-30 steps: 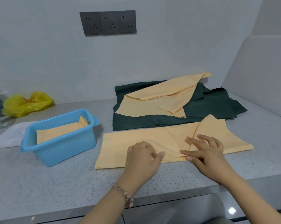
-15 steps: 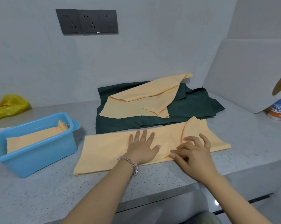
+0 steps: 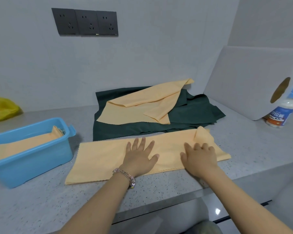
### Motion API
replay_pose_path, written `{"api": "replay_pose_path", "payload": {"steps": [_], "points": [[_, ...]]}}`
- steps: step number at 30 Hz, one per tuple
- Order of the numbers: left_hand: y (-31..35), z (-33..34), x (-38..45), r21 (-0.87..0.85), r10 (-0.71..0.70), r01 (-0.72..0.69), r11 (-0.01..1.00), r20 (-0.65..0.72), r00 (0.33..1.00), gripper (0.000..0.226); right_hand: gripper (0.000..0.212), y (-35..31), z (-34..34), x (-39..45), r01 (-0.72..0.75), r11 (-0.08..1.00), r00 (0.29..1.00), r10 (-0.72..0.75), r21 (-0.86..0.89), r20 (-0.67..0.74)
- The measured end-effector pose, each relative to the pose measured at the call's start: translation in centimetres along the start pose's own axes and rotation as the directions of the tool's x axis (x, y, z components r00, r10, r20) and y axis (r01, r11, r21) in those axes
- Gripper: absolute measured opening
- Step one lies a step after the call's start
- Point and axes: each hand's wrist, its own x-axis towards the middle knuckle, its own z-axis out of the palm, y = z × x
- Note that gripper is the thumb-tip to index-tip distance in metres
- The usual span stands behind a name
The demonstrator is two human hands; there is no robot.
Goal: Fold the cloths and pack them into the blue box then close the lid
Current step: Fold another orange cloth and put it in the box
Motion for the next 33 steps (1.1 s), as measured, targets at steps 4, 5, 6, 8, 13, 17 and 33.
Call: {"api": "replay_pose_path", "payload": {"steps": [4,5,6,8,13,17,33], "points": [[0.0,0.0,0.0,0.009,-0.001,0.001,1.000,0.000,1.000,0.063,0.052,1.0,-0.5,0.8,-0.128,0.988,0.992,0.127,-0.087,-0.024],[0.0,0.0,0.0,0.012,-0.002,0.002,1.000,0.003,1.000,0.063,0.048,0.9,-0.5,1.2,-0.073,0.996,0.996,0.071,-0.047,-0.051],[0.1,0.0,-0.1,0.010,-0.002,0.002,1.000,0.005,1.000,0.063,0.046,0.7,-0.4,1.4,0.011,1.000,0.997,-0.010,0.015,-0.074],[0.2,-0.2,-0.2,-0.003,0.000,0.000,1.000,0.004,1.000,0.063,0.051,0.3,-0.1,1.8,0.123,0.986,0.991,-0.117,0.115,-0.057],[0.4,-1.0,-0.6,-0.024,-0.008,0.010,1.000,0.058,0.998,0.063,0.066,0.3,1.3,1.4,-0.118,0.988,0.993,0.116,0.099,0.025],[2.7,-3.0,1.2,-0.035,-0.059,0.061,0.998,0.071,0.996,0.062,0.067,-0.5,1.5,1.2,-0.133,0.983,0.991,0.130,0.130,0.033],[6.0,0.7,4.6,-0.028,-0.024,0.023,0.999,-0.045,0.999,0.064,0.051,1.1,2.0,5.7,0.062,0.919,0.998,-0.055,0.389,-0.029]]}}
